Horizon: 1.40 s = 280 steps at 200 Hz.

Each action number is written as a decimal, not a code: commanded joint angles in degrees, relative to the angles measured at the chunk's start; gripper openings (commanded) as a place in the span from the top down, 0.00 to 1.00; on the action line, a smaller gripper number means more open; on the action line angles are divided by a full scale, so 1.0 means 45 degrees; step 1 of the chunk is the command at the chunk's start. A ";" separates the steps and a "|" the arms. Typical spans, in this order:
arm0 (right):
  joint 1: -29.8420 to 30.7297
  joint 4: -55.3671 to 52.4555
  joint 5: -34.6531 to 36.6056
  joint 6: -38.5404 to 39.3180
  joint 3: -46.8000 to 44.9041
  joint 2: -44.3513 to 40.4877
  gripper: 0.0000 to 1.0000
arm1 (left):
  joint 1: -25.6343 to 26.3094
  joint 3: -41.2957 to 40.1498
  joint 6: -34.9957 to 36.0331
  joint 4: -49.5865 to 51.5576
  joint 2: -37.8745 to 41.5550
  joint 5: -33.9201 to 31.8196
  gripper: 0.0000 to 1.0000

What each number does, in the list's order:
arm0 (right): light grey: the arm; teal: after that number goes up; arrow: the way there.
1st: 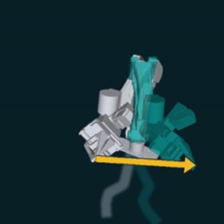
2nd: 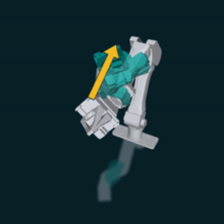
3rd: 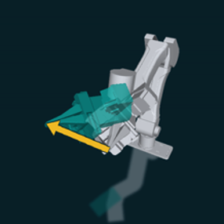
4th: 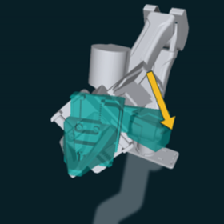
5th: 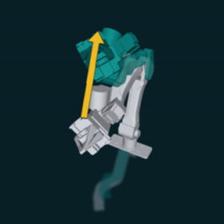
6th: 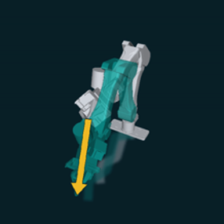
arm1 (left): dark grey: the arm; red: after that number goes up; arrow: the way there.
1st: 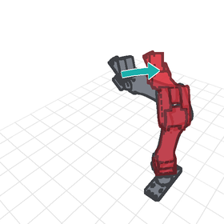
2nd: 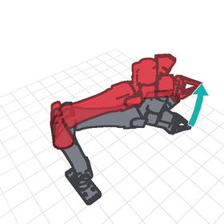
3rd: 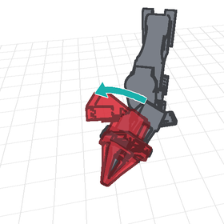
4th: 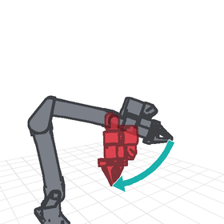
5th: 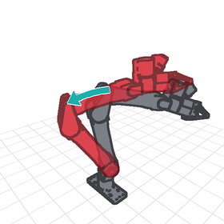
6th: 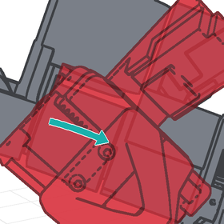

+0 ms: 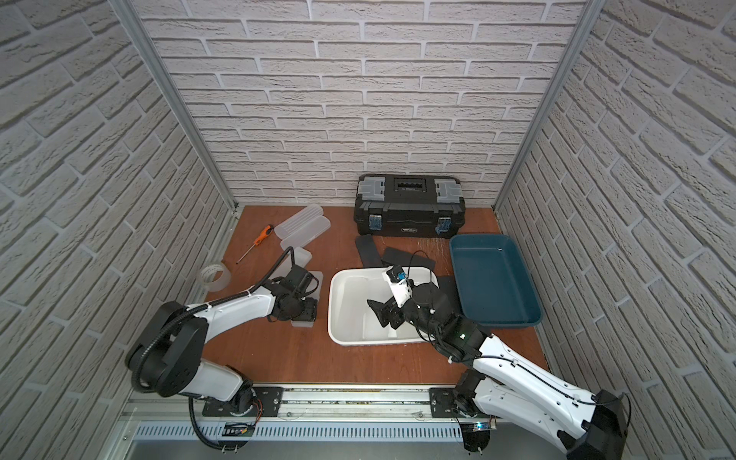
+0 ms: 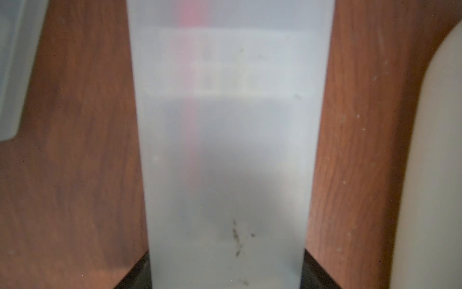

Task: Place the pencil cases by color into the storage box
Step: Move the pencil case to the center of the board, then pick up the pencil case from the center of the board.

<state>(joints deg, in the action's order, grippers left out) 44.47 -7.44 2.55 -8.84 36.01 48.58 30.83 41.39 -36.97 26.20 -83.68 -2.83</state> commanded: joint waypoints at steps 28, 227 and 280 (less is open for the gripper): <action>0.0086 -0.0968 0.1982 -0.1006 0.1088 0.1019 0.16 | 0.0122 -0.0721 -0.2107 -0.1599 0.1126 -0.0155 0.21; 0.4645 -0.6688 0.4653 -0.7179 1.6129 1.5753 0.17 | -0.8240 0.5714 0.1613 0.7323 0.7266 0.1191 0.06; 0.4667 -0.6765 0.4626 -0.8033 1.7596 1.7744 0.18 | -1.1651 0.5876 0.1140 0.5448 0.7111 0.4579 0.06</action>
<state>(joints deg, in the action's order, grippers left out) 65.39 -36.82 22.70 -41.98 113.45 128.16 -17.39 66.59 -31.57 56.51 -51.62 8.27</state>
